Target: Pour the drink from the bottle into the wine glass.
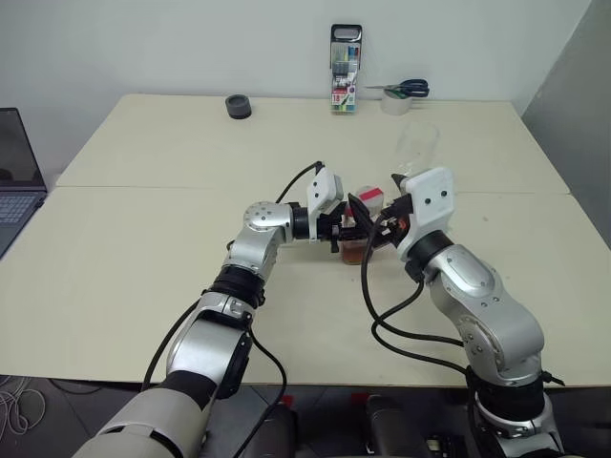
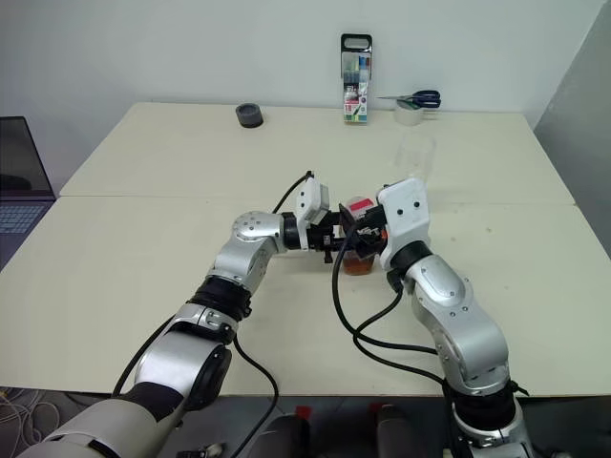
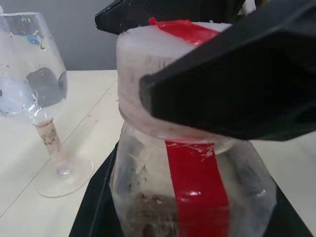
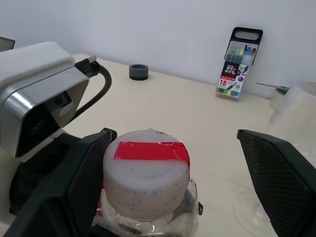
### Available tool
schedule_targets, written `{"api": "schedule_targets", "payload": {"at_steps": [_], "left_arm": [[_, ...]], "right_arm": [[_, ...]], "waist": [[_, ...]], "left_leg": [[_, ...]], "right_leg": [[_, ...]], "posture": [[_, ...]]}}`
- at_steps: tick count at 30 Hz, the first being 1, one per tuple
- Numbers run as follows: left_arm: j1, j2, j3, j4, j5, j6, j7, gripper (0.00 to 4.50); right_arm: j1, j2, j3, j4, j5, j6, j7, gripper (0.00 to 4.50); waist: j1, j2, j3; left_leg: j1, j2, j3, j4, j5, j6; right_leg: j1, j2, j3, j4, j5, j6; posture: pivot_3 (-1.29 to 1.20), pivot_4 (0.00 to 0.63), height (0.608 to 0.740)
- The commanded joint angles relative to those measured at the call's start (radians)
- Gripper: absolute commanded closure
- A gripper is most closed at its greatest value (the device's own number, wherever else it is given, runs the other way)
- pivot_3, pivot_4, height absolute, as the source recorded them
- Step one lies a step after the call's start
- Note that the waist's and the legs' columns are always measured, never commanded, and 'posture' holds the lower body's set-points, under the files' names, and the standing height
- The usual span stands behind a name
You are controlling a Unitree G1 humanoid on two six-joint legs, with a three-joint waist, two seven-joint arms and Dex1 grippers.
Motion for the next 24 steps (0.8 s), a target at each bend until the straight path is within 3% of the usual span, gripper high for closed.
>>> {"api": "schedule_targets", "payload": {"at_steps": [1, 5, 6, 10, 15, 19, 22, 24], "left_arm": [[-0.021, 0.004, 0.013, -0.022, -0.004, -0.021, -0.005, 2.81], [-0.016, 0.007, 0.008, -0.023, -0.001, -0.023, -0.01, 2.81], [-0.016, 0.008, 0.007, -0.023, 0.0, -0.025, -0.012, 2.81], [-0.014, 0.012, 0.003, -0.023, 0.001, -0.022, -0.027, 2.81], [-0.017, 0.023, -0.006, -0.024, -0.005, -0.017, -0.092, 2.81], [-0.035, 0.032, 0.001, -0.008, -0.008, -0.029, -0.11, 2.81], [-0.041, 0.035, 0.004, -0.002, -0.005, -0.045, -0.105, 2.81], [-0.035, 0.036, 0.008, -0.009, -0.006, -0.043, -0.097, 2.81]], "right_arm": [[-0.016, 0.01, -0.016, -0.017, -0.016, -0.035, 0.0, 1.09], [-0.006, 0.008, -0.009, -0.024, -0.013, -0.045, 0.021, 2.5], [0.0, 0.007, -0.012, -0.027, -0.002, -0.048, 0.034, 2.63], [0.001, -0.032, -0.023, -0.026, 0.038, -0.069, 0.116, 2.63], [-0.091, -0.316, -0.067, 0.149, 0.191, -0.173, 0.602, 2.63], [-0.226, -0.465, -0.067, 0.351, 0.278, -0.159, 0.863, 2.63], [-0.259, -0.508, -0.051, 0.422, 0.279, -0.159, 0.938, 2.63], [-0.262, -0.487, -0.081, 0.432, 0.287, -0.159, 0.902, 2.63]], "waist": [[-0.002, 0.0, 0.0], [-0.003, 0.0, 0.0], [-0.003, 0.0, 0.0], [-0.003, 0.0, 0.0], [-0.005, 0.0, 0.0], [-0.011, 0.0, 0.0], [-0.012, 0.0, 0.0], [-0.011, 0.0, 0.0]], "left_leg": [[0.0, 0.0, 0.0, 0.0, 0.0, 0.0], [0.0, 0.0, 0.0, 0.0, -0.001, 0.002], [0.0, 0.0, 0.0, 0.0, -0.001, 0.002], [0.0, 0.0, 0.0, 0.0, -0.001, 0.003], [0.0, -0.001, 0.0, 0.001, -0.002, 0.003], [0.002, 0.0, 0.001, -0.001, -0.002, 0.003], [0.002, 0.001, 0.0, -0.001, -0.002, 0.003], [0.001, 0.001, 0.0, -0.001, -0.002, 0.003]], "right_leg": [[0.0, 0.0, 0.0, 0.0, 0.0, 0.0], [0.0, 0.0, 0.0, 0.0, 0.0, 0.0], [0.0, 0.0, 0.0, 0.0, 0.0, 0.0], [0.0, 0.0, 0.0, 0.0, 0.0, 0.0], [0.001, 0.0, 0.0, -0.001, 0.0, 0.0], [0.002, 0.001, 0.0, -0.002, 0.0, 0.0], [0.002, 0.002, 0.0, -0.002, 0.0, 0.0], [0.002, 0.001, 0.0, -0.002, 0.0, 0.0]], "posture": [[0.0, 0.15, 0.74], [0.0, 0.15, 0.74], [0.0, 0.15, 0.74], [0.0, 0.15, 0.74], [0.0, 0.15, 0.74], [0.0, 0.15, 0.74], [0.0, 0.15, 0.74], [0.0, 0.15, 0.74]]}}
